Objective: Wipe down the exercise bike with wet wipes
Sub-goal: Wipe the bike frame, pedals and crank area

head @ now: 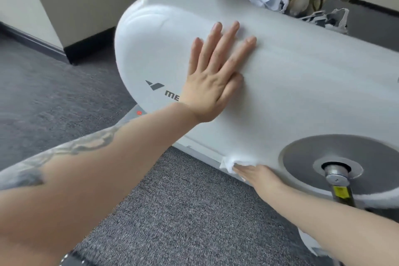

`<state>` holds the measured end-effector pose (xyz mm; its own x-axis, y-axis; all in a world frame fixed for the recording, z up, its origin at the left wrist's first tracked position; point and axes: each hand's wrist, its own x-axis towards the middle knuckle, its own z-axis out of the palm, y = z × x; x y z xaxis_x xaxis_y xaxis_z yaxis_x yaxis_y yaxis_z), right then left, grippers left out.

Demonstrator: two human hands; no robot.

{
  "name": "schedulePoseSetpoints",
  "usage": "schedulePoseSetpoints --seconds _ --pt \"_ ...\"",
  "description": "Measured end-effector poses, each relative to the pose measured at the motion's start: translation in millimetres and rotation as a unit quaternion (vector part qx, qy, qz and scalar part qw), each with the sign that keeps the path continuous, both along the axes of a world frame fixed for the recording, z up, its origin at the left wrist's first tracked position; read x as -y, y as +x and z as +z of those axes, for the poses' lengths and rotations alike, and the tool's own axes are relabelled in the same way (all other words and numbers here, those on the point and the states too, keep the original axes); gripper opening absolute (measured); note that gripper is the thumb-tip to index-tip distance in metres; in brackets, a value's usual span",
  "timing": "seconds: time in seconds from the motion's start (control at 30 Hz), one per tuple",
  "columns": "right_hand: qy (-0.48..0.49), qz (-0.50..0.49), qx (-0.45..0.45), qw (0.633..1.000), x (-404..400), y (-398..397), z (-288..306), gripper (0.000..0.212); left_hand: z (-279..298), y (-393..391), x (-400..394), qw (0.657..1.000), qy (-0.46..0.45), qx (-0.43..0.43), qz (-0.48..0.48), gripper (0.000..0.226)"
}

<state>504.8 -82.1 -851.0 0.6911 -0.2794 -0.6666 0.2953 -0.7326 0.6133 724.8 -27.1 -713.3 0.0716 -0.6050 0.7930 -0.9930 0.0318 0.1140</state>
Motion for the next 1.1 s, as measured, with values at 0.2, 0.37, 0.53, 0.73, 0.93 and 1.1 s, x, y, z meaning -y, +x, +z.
schedulePoseSetpoints --seconds 0.2,0.37,0.53,0.73,0.93,1.1 --pt "0.051 0.057 0.211 0.974 -2.8 51.5 25.4 0.069 0.9 3.2 -2.0 1.0 0.023 0.001 -0.007 0.053" --pt "-0.02 0.054 0.388 0.92 3.3 54.6 84.0 0.071 3.1 23.9 -6.1 0.997 0.029 0.055 -0.039 0.049" --pt "-0.094 -0.108 0.63 0.763 -6.2 -2.5 161.4 0.065 18.0 58.5 -10.9 1.0 -0.023 0.019 0.003 0.048" --pt "-0.029 -0.14 0.698 0.702 -20.7 73.4 191.3 0.064 18.4 20.5 9.4 0.992 -0.079 -0.087 0.041 0.052" --pt "-0.068 -0.234 0.721 0.649 25.3 12.4 228.4 0.061 37.8 19.1 17.8 0.99 -0.141 0.005 -0.001 0.045" --pt "-0.055 -0.261 0.774 0.574 33.3 53.1 243.0 0.058 74.0 -8.2 29.3 0.997 -0.052 0.018 0.049 0.043"
